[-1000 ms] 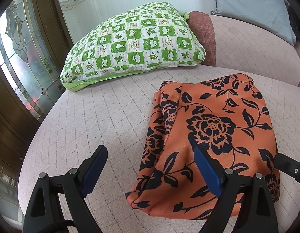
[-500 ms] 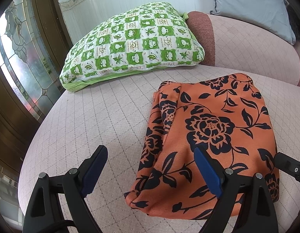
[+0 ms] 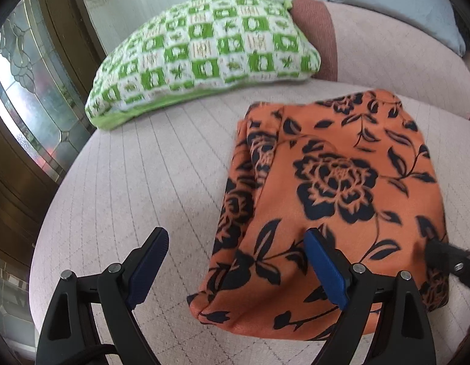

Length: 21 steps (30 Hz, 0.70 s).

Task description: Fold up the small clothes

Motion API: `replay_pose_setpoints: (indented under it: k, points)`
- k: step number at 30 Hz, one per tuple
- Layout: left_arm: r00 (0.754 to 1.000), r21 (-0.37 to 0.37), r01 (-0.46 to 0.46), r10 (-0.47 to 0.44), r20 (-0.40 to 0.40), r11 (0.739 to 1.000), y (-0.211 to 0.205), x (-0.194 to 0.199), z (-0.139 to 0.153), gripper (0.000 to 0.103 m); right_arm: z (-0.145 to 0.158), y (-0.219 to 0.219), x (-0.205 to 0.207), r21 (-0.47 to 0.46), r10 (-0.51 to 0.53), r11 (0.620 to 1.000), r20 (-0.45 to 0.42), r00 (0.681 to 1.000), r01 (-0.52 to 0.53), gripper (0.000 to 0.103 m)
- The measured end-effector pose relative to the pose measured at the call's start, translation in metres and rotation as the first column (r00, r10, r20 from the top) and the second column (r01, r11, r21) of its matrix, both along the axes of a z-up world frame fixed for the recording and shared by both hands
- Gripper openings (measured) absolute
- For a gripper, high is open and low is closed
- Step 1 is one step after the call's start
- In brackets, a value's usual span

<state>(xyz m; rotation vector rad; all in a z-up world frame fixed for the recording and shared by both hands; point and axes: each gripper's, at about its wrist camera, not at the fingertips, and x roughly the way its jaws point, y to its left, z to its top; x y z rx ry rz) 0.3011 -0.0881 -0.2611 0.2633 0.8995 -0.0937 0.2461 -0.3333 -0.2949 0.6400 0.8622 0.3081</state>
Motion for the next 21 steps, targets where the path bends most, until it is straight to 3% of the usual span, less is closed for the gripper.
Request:
replay_pose_setpoints:
  k: [2, 3, 4, 6, 11, 16, 21]
  points:
    - [1.000, -0.022, -0.014, 0.015, 0.021, 1.000, 0.008, 0.000, 0.006, 0.091, 0.006, -0.004, -0.003, 0.012, -0.002, 1.000, 0.027, 1.000, 0.002, 0.027]
    - [0.999, -0.039, -0.027, 0.029, 0.036, 0.999, 0.014, 0.000, 0.010, 0.091, 0.008, -0.006, -0.005, 0.019, -0.009, 1.000, 0.040, 0.999, 0.009, 0.040]
    - [0.998, -0.054, -0.041, 0.043, 0.044, 0.998, 0.020, 0.001, 0.013, 0.091, 0.012, -0.011, -0.007, 0.031, -0.022, 0.999, 0.052, 0.998, 0.021, 0.066]
    - [0.996, -0.081, -0.078, 0.081, 0.038, 0.994, 0.036, 0.006, 0.014, 0.091, 0.015, -0.020, -0.011, 0.071, -0.059, 0.996, 0.078, 0.995, 0.053, 0.080]
    - [0.990, -0.142, -0.141, 0.138, -0.032, 0.980, 0.066, 0.018, 0.003, 0.091, 0.010, -0.040, -0.011, 0.042, -0.146, 0.989, 0.026, 0.989, 0.145, 0.080]
    - [0.994, -0.275, -0.084, 0.063, -0.086, 0.958, 0.069, 0.018, -0.003, 0.091, -0.006, -0.050, -0.006, 0.101, -0.170, 0.980, -0.031, 0.985, 0.172, 0.080]
    - [0.990, -0.355, -0.073, 0.026, -0.135, 0.932, 0.068, 0.019, -0.018, 0.091, -0.020, -0.050, 0.002, 0.156, -0.151, 0.975, -0.072, 0.986, 0.161, 0.080]
